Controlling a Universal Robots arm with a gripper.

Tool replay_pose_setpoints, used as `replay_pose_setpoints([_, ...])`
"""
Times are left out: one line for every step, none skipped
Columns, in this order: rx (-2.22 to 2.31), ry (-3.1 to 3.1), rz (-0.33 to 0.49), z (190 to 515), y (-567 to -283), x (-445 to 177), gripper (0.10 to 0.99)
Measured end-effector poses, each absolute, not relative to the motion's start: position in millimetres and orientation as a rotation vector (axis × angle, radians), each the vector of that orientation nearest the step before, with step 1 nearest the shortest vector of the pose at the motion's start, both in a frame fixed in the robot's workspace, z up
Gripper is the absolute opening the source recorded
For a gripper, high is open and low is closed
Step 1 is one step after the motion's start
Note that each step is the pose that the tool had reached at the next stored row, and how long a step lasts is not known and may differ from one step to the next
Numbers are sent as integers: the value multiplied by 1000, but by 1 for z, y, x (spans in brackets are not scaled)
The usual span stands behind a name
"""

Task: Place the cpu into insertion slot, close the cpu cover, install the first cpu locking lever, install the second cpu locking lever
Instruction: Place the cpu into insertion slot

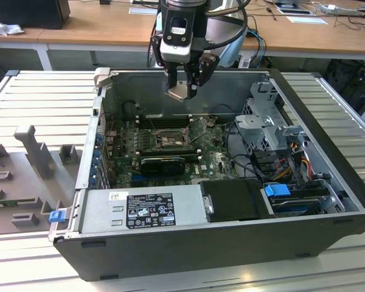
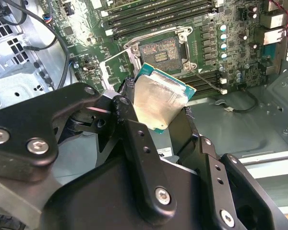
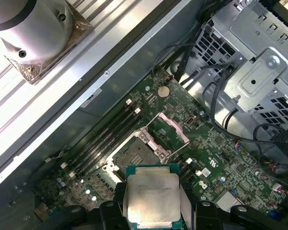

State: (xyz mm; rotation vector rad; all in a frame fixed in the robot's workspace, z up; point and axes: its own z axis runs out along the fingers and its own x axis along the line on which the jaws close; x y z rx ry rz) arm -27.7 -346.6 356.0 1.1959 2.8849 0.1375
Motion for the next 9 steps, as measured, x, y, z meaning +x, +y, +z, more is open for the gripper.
replay_pose_setpoints([1198, 2884, 138, 356, -347, -28, 529])
replay_pose_setpoints([1200, 2883, 138, 356, -347, -28, 529])
replay_pose_setpoints([1202, 2882, 138, 356, -347, -28, 529])
replay_pose_setpoints([1204, 2881, 137, 356, -347, -28, 529])
replay_pose_setpoints([1206, 2880, 137, 356, -347, -28, 529])
replay_pose_setpoints([1208, 2880, 138, 356, -347, -28, 529])
replay_pose_setpoints([1210, 2879, 137, 355, -347, -28, 529])
replay_pose_setpoints([1213, 2877, 137, 355, -347, -28, 529])
replay_pose_setpoints([1215, 2876, 137, 355, -347, -28, 529])
